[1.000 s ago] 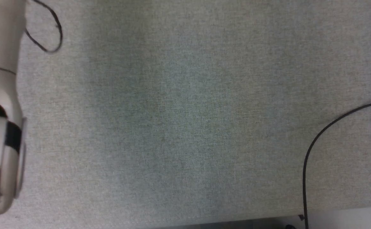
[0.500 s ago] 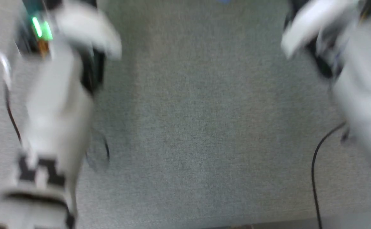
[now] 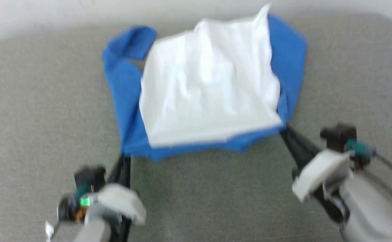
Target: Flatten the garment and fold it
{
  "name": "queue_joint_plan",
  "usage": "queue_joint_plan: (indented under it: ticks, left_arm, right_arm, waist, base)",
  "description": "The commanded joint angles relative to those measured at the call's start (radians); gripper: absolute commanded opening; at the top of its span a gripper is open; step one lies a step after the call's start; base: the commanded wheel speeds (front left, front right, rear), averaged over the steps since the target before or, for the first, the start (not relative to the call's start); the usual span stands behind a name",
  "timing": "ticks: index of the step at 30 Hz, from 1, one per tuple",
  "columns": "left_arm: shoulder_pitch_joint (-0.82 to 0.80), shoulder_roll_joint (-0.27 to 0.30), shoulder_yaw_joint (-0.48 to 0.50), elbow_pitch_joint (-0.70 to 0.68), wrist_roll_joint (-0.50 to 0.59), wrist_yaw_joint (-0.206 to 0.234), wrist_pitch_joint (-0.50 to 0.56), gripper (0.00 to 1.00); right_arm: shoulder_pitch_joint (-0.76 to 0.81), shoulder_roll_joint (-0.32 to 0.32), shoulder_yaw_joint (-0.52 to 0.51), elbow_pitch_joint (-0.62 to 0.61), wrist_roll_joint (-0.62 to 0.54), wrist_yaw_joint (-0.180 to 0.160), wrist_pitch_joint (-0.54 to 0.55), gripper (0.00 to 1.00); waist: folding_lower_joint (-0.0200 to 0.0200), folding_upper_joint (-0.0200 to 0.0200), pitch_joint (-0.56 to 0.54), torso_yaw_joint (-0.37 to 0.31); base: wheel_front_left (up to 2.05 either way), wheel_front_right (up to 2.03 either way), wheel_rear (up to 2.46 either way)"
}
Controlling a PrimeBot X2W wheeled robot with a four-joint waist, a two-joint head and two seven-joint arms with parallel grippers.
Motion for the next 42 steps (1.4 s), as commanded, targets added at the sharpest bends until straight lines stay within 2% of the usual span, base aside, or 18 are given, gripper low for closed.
queue_joint_plan:
  ticks: [1,6,12,17,21,22,23,24,25,29,34,38,42]
  left_arm:
    - [0.077,0.022,0.007,-0.037,0.0,0.031,0.018,0.0]
    - [0.301,0.026,-0.014,-0.186,-0.021,0.087,0.095,0.0]
    - [0.448,0.022,-0.061,-0.292,-0.024,0.127,0.168,0.0]
    - [0.451,0.007,-0.086,-0.295,-0.024,0.122,0.174,0.0]
    - [0.404,-0.024,-0.103,-0.236,-0.04,0.086,0.155,0.0]
    - [0.392,-0.03,-0.107,-0.216,-0.045,0.074,0.151,0.0]
    - [0.381,-0.038,-0.107,-0.197,-0.052,0.065,0.144,0.23]
    - [0.37,-0.044,-0.106,-0.18,-0.054,0.059,0.132,0.67]
    - [0.359,-0.047,-0.106,-0.167,-0.053,0.053,0.118,1.0]
    - [0.335,-0.053,-0.086,-0.167,-0.055,0.04,0.042,1.0]
    - [0.33,-0.032,-0.043,-0.249,-0.048,0.051,-0.008,1.0]
    - [0.269,-0.004,-0.005,-0.311,-0.038,0.052,-0.019,1.0]
    - [0.13,0.027,0.032,-0.305,-0.031,0.04,-0.018,1.0]
  right_arm:
    - [0.07,-0.01,-0.042,-0.028,-0.019,-0.003,0.019,0.0]
    - [0.314,0.031,-0.173,-0.167,-0.091,-0.003,0.108,0.0]
    - [0.545,0.105,-0.331,-0.331,-0.196,-0.003,0.219,0.0]
    - [0.627,0.153,-0.385,-0.389,-0.266,-0.003,0.284,0.0]
    - [0.633,0.191,-0.395,-0.365,-0.307,-0.003,0.311,0.0]
    - [0.627,0.196,-0.389,-0.35,-0.31,-0.003,0.312,0.07]
    - [0.62,0.205,-0.387,-0.334,-0.301,-0.003,0.309,0.35]
    - [0.615,0.207,-0.38,-0.316,-0.301,-0.003,0.311,0.84]
    - [0.61,0.208,-0.372,-0.306,-0.299,-0.003,0.304,1.0]
    - [0.614,0.209,-0.37,-0.327,-0.285,-0.003,0.238,1.0]
    - [0.649,0.214,-0.41,-0.455,-0.29,-0.003,0.158,1.0]
    - [0.658,0.237,-0.471,-0.571,-0.311,-0.003,0.155,1.0]
    - [0.634,0.259,-0.51,-0.657,-0.327,-0.003,0.173,1.0]
  waist:
    - [0.0006,0.0,-0.157,-0.009]
    - [0.0006,0.0,-0.199,0.0]
    - [0.0006,0.0,-0.214,0.01]
    - [0.0006,0.0,-0.194,0.012]
    - [0.0006,0.0,-0.169,0.008]
    - [0.0006,0.0,-0.165,0.006]
    - [0.0006,0.0,-0.162,0.005]
    - [0.0006,0.0,-0.16,0.005]
    - [0.0006,0.0,-0.158,0.006]
    - [0.0006,0.0,-0.162,0.011]
    - [0.0006,0.0,-0.164,0.012]
    - [0.0006,0.0,-0.133,0.009]
    - [0.0006,0.0,-0.072,-0.001]
  base:
    - [0.0,0.0,0.0]
    - [0.0,0.0,0.0]
    - [0.0,0.0,0.0]
    - [0.0,0.0,0.0]
    - [0.0,0.0,0.0]
    - [0.0,0.0,0.0]
    - [0.0,0.0,0.0]
    - [0.0,0.0,0.0]
    - [0.0,0.0,0.0]
    - [0.0,0.0,0.0]
    - [0.0,0.0,0.0]
    - [0.0,0.0,0.0]
    - [0.0,0.0,0.0]
